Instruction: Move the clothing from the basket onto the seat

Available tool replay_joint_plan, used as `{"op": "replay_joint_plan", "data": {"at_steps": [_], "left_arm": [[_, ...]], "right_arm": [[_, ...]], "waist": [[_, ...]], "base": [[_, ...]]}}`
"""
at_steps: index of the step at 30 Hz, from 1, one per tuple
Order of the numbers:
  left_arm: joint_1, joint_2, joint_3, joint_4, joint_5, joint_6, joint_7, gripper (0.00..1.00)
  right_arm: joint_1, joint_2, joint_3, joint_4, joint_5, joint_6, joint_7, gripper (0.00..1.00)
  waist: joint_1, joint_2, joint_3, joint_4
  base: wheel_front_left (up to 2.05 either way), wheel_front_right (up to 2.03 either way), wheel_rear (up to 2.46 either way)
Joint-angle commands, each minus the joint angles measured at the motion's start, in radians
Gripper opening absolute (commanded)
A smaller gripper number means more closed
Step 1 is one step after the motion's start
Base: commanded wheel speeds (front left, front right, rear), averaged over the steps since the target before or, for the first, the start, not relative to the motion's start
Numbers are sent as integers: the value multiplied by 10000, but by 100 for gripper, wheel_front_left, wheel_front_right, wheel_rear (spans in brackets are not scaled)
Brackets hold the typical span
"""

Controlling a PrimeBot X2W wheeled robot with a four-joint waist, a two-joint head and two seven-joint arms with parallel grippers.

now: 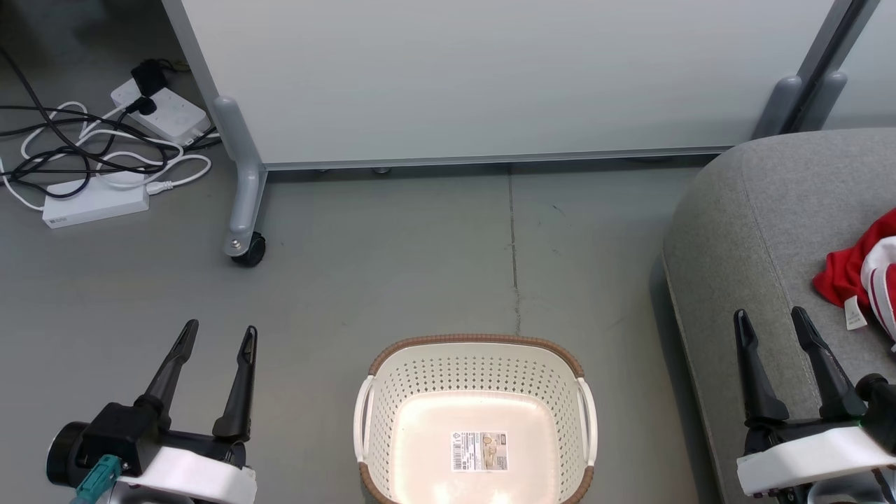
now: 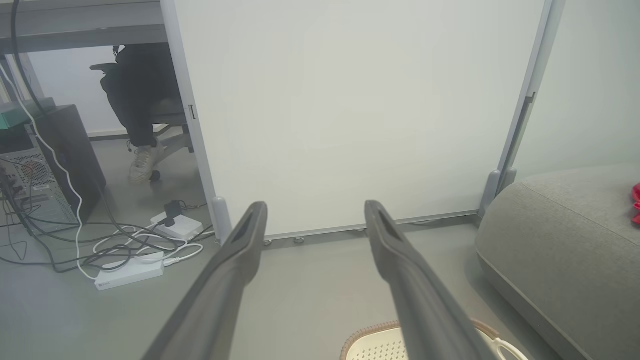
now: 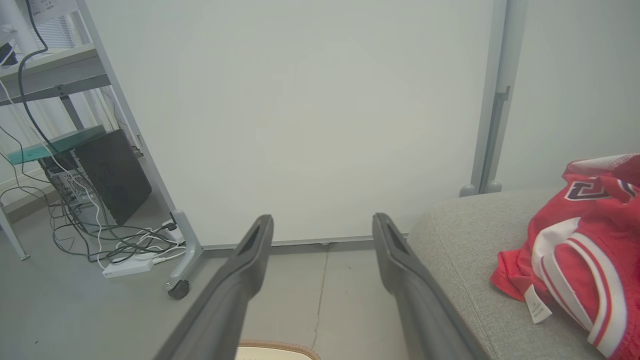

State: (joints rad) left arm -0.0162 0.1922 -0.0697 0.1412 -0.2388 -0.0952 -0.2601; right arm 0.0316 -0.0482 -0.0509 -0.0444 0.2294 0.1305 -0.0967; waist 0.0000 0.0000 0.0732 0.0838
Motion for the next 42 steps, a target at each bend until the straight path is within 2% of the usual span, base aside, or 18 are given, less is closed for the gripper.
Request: {"op": "replay_joint_plan", "data": {"at_steps": [1,18,19,22,31,33,42], "left_arm": [[-29,3,60,30,31,-2,-35,100],[-99,-156,196,343,334,-149,-35,100],[-4,-185,146,355,272,-106,3,0],[130,-306,110,592,172,-105,69,0],[-190,-453,95,794,-1773,-141,274,0],[-190,-453,95,794,-1773,-141,274,0],[-461,-585,52,959,-3495,-177,424,0]], "right_arm": [[81,-52,-6,30,-1,6,-2,100],[131,-52,-74,130,-90,6,160,100],[45,6,-46,171,-4,0,125,0],[100,97,-41,434,95,0,151,0],[-395,36,-389,1050,1912,0,704,0],[-395,36,-389,1050,1912,0,704,0],[-836,-21,-694,1596,3513,1,1188,0]], "waist": [[0,0,-5,2],[0,0,-182,36],[0,0,-182,36],[0,0,-187,32],[0,0,-224,-38],[0,0,-224,-38],[0,0,-260,-107]], "base": [[0,0,0],[0,0,0],[0,0,0],[0,0,0],[0,0,0],[0,0,0],[0,0,0]]}}
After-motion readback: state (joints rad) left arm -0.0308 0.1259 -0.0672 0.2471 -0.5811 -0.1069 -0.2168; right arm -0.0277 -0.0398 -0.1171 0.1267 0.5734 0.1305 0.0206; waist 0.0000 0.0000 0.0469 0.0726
